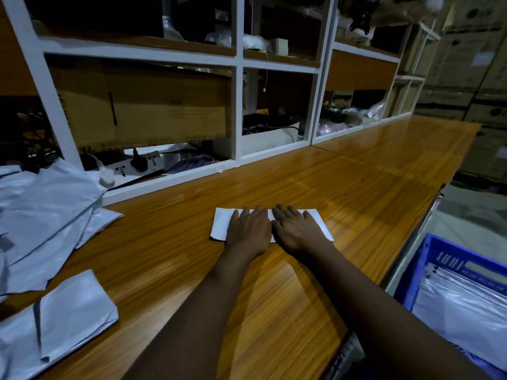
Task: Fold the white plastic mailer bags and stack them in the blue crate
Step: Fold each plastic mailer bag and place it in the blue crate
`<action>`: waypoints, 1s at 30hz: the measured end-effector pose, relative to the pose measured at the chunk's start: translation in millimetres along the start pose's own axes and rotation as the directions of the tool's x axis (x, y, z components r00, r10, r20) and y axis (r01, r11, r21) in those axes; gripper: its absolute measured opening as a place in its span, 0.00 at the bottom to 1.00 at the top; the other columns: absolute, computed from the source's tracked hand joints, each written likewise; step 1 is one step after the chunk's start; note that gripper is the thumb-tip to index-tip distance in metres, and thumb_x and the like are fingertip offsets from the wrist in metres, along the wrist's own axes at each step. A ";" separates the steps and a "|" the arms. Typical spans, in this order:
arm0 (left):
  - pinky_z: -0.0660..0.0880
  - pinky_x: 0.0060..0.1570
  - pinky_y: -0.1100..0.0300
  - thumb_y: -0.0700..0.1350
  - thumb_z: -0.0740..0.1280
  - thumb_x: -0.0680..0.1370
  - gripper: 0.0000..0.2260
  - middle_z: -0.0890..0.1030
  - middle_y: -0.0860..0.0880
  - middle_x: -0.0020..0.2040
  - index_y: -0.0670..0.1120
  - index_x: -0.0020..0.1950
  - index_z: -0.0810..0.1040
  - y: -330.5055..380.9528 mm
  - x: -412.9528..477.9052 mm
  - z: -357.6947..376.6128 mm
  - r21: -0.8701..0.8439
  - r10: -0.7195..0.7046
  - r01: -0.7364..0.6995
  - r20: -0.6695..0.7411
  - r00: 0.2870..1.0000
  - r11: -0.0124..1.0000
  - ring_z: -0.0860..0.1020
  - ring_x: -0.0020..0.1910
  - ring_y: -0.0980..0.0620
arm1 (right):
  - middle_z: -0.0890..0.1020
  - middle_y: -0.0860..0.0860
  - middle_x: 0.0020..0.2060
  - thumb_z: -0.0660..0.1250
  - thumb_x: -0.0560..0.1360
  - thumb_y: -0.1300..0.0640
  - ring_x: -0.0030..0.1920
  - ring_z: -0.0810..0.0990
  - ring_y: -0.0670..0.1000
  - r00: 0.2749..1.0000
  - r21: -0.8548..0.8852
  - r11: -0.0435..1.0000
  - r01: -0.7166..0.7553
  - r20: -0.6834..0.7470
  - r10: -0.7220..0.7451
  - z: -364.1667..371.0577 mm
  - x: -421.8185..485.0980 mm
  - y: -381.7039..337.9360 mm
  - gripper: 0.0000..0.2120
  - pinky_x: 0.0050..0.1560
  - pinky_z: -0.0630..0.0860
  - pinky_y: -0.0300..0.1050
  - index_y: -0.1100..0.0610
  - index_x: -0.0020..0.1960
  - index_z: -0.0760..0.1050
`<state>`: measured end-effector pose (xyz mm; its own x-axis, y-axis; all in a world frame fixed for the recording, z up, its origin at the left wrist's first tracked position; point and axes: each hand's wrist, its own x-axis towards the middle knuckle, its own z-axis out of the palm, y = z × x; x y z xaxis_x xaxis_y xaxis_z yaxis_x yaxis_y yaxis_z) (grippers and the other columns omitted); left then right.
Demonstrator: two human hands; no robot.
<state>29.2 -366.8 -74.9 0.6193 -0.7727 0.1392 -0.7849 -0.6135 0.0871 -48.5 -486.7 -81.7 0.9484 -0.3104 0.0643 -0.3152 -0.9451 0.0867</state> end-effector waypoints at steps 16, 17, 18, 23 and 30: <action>0.48 0.77 0.45 0.63 0.46 0.83 0.28 0.51 0.48 0.81 0.53 0.81 0.54 -56.2 -3.6 -0.6 -0.072 -0.055 0.059 0.059 0.997 0.996 0.50 0.80 0.43 | 0.52 0.58 0.79 0.34 0.79 0.39 0.78 0.51 0.64 0.986 -0.024 0.989 -0.147 0.077 0.149 -4.0 -19.5 32.5 0.34 0.72 0.56 0.66 0.54 0.76 0.59; 0.48 0.77 0.44 0.64 0.46 0.83 0.29 0.51 0.48 0.81 0.52 0.81 0.54 -56.3 -3.4 -1.6 -0.067 -0.063 0.067 0.062 0.996 0.996 0.50 0.80 0.44 | 0.52 0.58 0.79 0.37 0.80 0.40 0.78 0.50 0.63 0.981 0.004 0.984 -0.179 0.081 0.178 -2.8 -16.6 34.5 0.32 0.72 0.56 0.66 0.54 0.76 0.58; 0.48 0.77 0.44 0.64 0.46 0.83 0.29 0.51 0.47 0.81 0.52 0.81 0.54 -56.5 -3.6 -2.6 -0.067 -0.071 0.075 0.066 0.995 0.995 0.50 0.80 0.44 | 0.53 0.57 0.79 0.41 0.82 0.41 0.78 0.50 0.62 0.977 0.024 0.979 -0.203 0.075 0.200 -0.7 -15.4 36.3 0.28 0.71 0.56 0.67 0.54 0.76 0.59; 0.46 0.76 0.41 0.64 0.45 0.82 0.31 0.49 0.46 0.81 0.49 0.81 0.51 -60.3 -17.3 -7.8 -0.075 -0.155 0.162 0.084 0.984 0.984 0.48 0.80 0.45 | 0.59 0.61 0.76 0.45 0.84 0.44 0.76 0.53 0.68 0.944 -0.003 0.944 -0.329 -0.012 0.329 4.9 -34.4 32.4 0.22 0.66 0.57 0.75 0.52 0.70 0.64; 0.48 0.76 0.42 0.54 0.48 0.85 0.25 0.59 0.45 0.80 0.44 0.80 0.56 -36.0 -43.4 -12.9 0.096 -0.067 0.092 -0.234 0.970 0.991 0.54 0.79 0.44 | 0.74 0.66 0.66 0.52 0.79 0.52 0.68 0.71 0.70 0.950 -0.018 0.986 -0.165 -0.272 0.154 3.0 -32.8 6.8 0.24 0.63 0.68 0.72 0.64 0.64 0.76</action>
<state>30.3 -309.1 -71.3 0.6491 -0.6701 0.3602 -0.7194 -0.6945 0.0044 -81.6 -483.3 -86.2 0.8434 -0.4122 0.3446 -0.4676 -0.8790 0.0930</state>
